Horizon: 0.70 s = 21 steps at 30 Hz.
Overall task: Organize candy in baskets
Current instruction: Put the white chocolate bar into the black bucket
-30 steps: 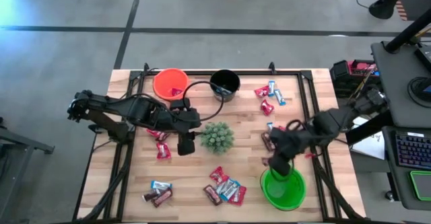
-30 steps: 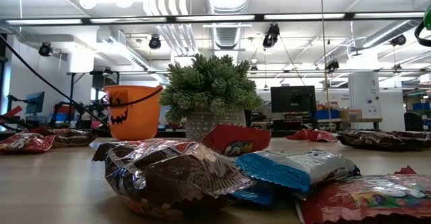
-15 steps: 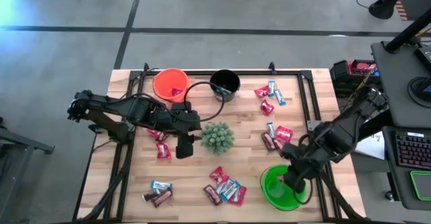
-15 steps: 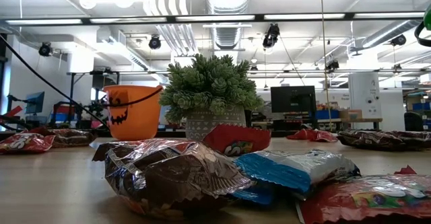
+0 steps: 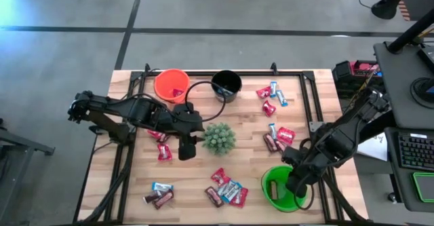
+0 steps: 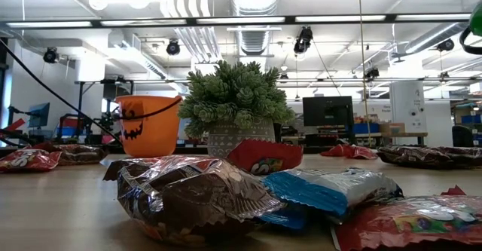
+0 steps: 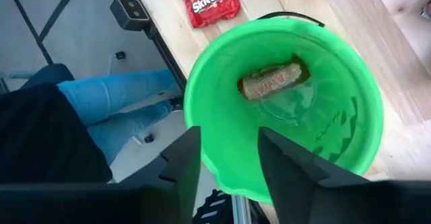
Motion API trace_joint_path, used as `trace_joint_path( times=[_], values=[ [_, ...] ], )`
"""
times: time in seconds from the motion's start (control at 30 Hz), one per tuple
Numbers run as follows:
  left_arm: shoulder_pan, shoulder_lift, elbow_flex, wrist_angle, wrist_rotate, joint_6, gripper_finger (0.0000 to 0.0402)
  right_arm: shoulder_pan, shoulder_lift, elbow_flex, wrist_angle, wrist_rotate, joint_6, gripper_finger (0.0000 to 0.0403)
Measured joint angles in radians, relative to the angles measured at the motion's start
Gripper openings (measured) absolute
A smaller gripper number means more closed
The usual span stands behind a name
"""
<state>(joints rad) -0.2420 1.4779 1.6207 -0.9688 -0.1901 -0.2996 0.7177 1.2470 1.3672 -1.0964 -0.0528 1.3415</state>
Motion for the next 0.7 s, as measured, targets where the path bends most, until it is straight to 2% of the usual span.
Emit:
trace_joint_path(
  times=[0.2, 0.7],
  values=[
    [0.000, 0.000, 0.000, 0.000, 0.094, 0.002, 0.0142, -0.019, 0.025, 0.000, 0.025, 0.025, -0.130, 0.0176],
    [0.000, 0.000, 0.000, -0.062, 0.119, -0.008, 0.0142, -0.165, 0.133, -0.001, 0.196, 0.029, -0.480, 0.0178]
  ],
)
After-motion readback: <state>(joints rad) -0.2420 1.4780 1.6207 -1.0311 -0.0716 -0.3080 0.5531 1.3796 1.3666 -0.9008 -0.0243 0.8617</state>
